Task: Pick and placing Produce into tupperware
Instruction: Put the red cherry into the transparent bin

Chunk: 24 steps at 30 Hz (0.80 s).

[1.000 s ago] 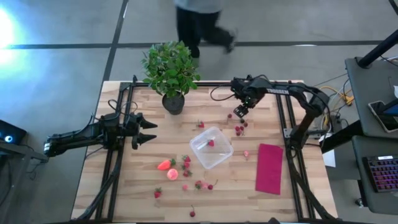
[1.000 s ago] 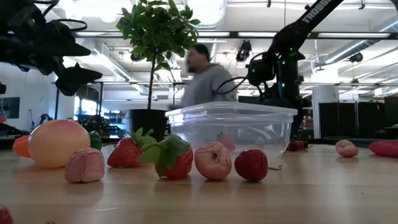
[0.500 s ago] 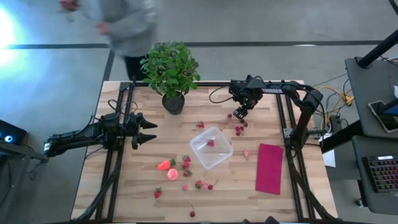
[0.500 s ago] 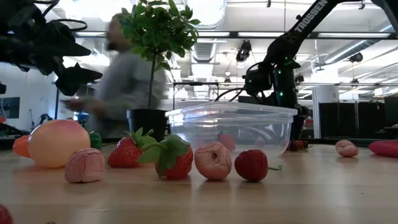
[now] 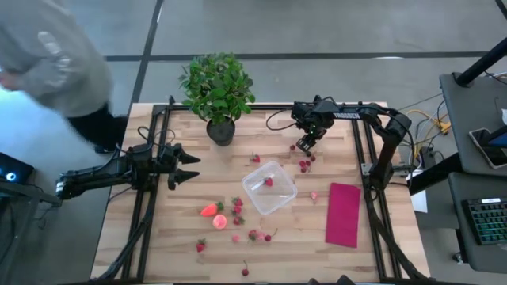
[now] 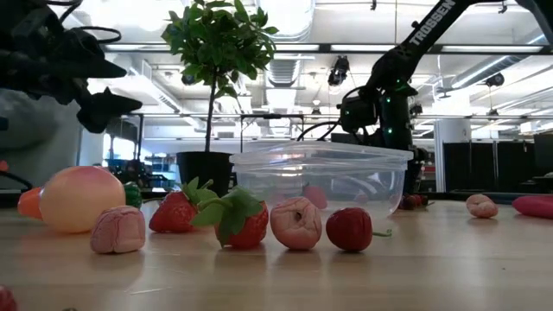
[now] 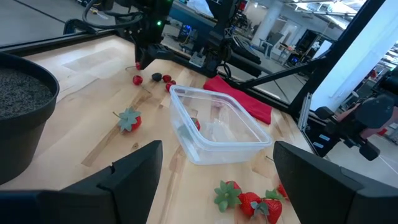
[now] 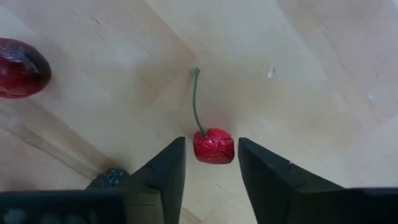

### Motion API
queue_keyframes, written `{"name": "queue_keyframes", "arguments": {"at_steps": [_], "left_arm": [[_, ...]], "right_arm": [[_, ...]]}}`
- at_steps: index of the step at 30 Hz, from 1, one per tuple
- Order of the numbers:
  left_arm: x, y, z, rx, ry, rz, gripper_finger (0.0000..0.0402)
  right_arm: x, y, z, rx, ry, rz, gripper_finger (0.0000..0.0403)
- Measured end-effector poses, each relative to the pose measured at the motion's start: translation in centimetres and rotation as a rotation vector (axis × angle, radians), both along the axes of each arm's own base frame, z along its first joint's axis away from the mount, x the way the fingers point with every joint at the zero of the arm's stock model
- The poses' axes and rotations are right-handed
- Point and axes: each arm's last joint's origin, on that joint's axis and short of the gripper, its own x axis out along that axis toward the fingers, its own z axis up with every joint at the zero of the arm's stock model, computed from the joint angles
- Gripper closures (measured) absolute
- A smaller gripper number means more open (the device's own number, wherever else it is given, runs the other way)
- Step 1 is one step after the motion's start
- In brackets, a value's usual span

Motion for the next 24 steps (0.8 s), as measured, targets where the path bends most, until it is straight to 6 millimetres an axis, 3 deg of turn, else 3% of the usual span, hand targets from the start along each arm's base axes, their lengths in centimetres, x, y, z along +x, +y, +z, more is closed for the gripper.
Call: {"name": "queue_keyframes", "arguments": {"at_steps": [15,24], "left_arm": [[0.0,0.0,0.0,0.0,0.0,0.0,0.0109],[0.0,0.0,0.0,0.0,0.0,0.0,0.0109]], "right_arm": [[0.07,-0.05,-0.04,-0.008,-0.01,-0.016,0.033],[-0.1,0.09,-0.17,-0.006,-0.011,-0.027,0.0334]]}}
